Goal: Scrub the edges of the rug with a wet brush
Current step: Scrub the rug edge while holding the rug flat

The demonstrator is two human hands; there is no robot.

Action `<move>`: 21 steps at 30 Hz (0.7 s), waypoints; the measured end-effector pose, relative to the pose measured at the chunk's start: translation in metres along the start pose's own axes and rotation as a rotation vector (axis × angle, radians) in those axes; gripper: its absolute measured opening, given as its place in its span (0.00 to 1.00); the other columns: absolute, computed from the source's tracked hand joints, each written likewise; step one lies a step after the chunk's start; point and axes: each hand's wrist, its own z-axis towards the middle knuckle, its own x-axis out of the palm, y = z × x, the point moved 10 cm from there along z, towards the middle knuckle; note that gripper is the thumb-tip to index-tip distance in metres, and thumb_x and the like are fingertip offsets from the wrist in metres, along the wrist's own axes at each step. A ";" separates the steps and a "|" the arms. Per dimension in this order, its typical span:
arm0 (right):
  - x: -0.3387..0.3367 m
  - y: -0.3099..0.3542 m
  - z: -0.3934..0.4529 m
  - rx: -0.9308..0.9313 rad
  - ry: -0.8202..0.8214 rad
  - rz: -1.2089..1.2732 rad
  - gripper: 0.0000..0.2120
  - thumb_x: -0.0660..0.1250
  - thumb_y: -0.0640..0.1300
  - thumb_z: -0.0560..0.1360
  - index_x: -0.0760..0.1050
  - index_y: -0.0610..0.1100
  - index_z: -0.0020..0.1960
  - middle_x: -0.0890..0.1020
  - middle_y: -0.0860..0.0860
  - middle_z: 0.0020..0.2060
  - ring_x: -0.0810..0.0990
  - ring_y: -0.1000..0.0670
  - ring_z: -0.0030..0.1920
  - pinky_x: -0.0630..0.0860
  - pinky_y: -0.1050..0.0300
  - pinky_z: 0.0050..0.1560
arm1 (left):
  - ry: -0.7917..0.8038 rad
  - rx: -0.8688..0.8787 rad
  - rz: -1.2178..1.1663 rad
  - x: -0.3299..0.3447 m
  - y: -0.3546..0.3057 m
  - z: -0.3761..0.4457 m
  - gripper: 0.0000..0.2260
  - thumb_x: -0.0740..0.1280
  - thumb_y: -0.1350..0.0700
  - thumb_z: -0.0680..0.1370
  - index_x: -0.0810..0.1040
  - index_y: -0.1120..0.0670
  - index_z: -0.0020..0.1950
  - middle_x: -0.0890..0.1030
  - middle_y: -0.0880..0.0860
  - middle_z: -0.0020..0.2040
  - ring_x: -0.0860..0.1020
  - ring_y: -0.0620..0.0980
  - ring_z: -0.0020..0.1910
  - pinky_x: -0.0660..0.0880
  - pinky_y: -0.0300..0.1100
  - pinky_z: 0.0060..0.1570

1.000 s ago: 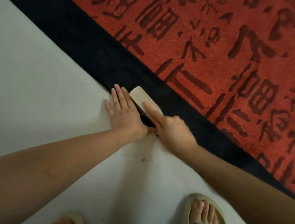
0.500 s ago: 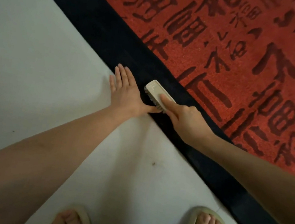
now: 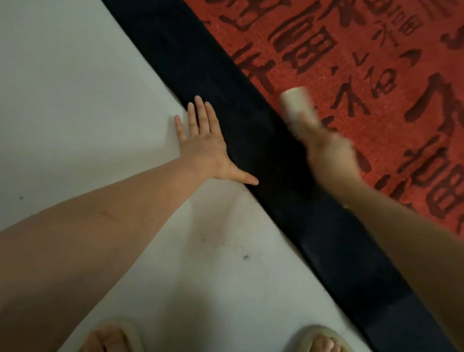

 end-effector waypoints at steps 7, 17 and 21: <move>0.071 0.079 -0.054 -0.253 0.168 0.043 0.24 0.55 0.48 0.81 0.57 0.66 0.74 0.82 0.39 0.52 0.81 0.37 0.49 0.77 0.44 0.51 | -0.071 -0.020 -0.037 0.003 0.007 -0.002 0.68 0.69 0.25 0.62 0.26 0.62 0.74 0.26 0.60 0.75 0.29 0.60 0.75 0.30 0.60 0.72; 0.067 0.089 -0.037 -0.257 0.175 -0.003 0.27 0.56 0.45 0.80 0.56 0.65 0.75 0.81 0.39 0.53 0.80 0.37 0.51 0.77 0.45 0.52 | -0.104 0.002 -0.070 0.004 0.005 -0.007 0.68 0.68 0.24 0.62 0.28 0.63 0.75 0.27 0.62 0.75 0.30 0.59 0.76 0.32 0.53 0.74; 0.012 0.040 0.013 -0.035 0.044 -0.048 0.26 0.54 0.42 0.81 0.59 0.62 0.75 0.79 0.37 0.56 0.78 0.34 0.54 0.75 0.44 0.56 | -0.066 0.015 -0.082 0.006 0.003 -0.010 0.73 0.66 0.20 0.56 0.26 0.62 0.74 0.25 0.61 0.74 0.29 0.59 0.75 0.33 0.52 0.74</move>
